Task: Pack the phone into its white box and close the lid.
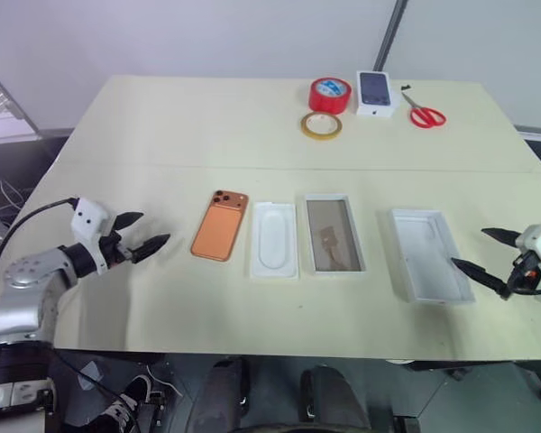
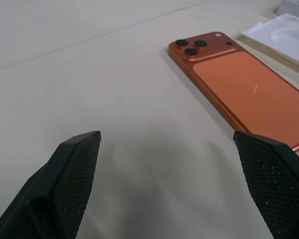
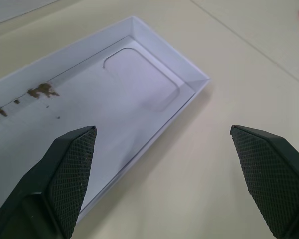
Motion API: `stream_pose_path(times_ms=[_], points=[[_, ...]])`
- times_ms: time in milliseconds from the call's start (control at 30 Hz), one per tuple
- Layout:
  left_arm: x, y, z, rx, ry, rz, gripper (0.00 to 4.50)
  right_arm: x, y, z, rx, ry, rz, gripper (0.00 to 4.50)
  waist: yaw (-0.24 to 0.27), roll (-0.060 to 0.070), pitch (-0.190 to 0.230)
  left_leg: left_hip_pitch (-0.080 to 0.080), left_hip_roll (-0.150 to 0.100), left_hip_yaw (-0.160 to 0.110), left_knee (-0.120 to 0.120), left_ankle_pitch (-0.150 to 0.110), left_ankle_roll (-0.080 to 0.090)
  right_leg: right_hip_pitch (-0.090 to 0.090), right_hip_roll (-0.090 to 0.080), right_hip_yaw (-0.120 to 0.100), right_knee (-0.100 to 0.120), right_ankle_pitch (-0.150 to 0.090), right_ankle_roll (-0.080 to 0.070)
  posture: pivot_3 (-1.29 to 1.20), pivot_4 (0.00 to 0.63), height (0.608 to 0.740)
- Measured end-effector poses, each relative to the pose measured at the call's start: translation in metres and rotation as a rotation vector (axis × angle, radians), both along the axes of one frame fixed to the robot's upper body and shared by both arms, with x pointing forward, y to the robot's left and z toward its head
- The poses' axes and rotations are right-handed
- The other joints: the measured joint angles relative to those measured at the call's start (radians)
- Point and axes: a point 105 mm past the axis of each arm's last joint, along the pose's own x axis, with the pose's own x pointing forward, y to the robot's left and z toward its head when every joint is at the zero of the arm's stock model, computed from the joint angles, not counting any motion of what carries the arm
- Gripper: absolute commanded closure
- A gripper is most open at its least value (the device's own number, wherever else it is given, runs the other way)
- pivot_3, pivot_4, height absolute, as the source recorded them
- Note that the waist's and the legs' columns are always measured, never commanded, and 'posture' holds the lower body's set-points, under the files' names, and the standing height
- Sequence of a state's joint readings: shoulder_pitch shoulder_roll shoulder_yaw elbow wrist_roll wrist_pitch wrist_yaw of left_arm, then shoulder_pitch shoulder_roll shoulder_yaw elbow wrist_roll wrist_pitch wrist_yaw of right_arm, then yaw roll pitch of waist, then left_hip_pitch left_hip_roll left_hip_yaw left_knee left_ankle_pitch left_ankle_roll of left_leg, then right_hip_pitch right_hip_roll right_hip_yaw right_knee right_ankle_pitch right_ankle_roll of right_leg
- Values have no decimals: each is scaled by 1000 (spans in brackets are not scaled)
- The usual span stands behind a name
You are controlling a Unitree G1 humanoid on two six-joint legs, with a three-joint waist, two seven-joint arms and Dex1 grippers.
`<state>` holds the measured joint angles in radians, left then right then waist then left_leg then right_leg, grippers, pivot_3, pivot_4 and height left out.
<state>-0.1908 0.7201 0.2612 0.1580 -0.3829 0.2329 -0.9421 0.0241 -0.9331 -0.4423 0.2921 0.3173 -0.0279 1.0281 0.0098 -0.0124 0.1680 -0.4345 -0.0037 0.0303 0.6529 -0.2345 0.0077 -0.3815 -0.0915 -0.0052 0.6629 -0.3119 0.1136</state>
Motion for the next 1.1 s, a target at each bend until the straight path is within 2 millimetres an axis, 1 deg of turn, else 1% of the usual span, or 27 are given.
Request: stream_pose_path(times_ms=[300,400,600,767,900,967,1100], points=[[1,0,2,37,-26,-6,39,5,0,6,5,-20,-6,0,1,0,0,0,0,0,0,0,0,0,0,1,0,0,0,0,150,728],[2,-2,7,39,-43,-22,39,8,4,9,2,-30,3,0,1,0,0,0,0,0,0,0,0,1,0,1,0,0,0,0,150,728],[4,-5,13,42,-72,-39,39,9,6,8,7,-26,0,0,1,0,0,0,0,0,0,0,0,1,0,0,0,0,0,0,150,728],[4,-7,14,62,-91,-54,39,10,6,8,10,-24,1,0,1,0,0,0,0,0,0,0,0,1,0,0,0,0,0,0,150,728],[8,-9,15,134,-129,-39,39,14,11,10,10,-30,18,0,1,0,0,1,0,0,0,0,0,1,0,0,0,0,0,0,150,728],[10,-12,16,137,-132,-45,39,17,13,13,9,-38,27,0,1,0,0,1,0,0,0,0,0,1,0,0,0,0,0,0,150,728],[11,-11,14,124,-103,-20,39,18,15,13,11,-37,34,0,1,0,0,1,0,0,0,0,0,1,0,0,0,0,0,0,150,728]])
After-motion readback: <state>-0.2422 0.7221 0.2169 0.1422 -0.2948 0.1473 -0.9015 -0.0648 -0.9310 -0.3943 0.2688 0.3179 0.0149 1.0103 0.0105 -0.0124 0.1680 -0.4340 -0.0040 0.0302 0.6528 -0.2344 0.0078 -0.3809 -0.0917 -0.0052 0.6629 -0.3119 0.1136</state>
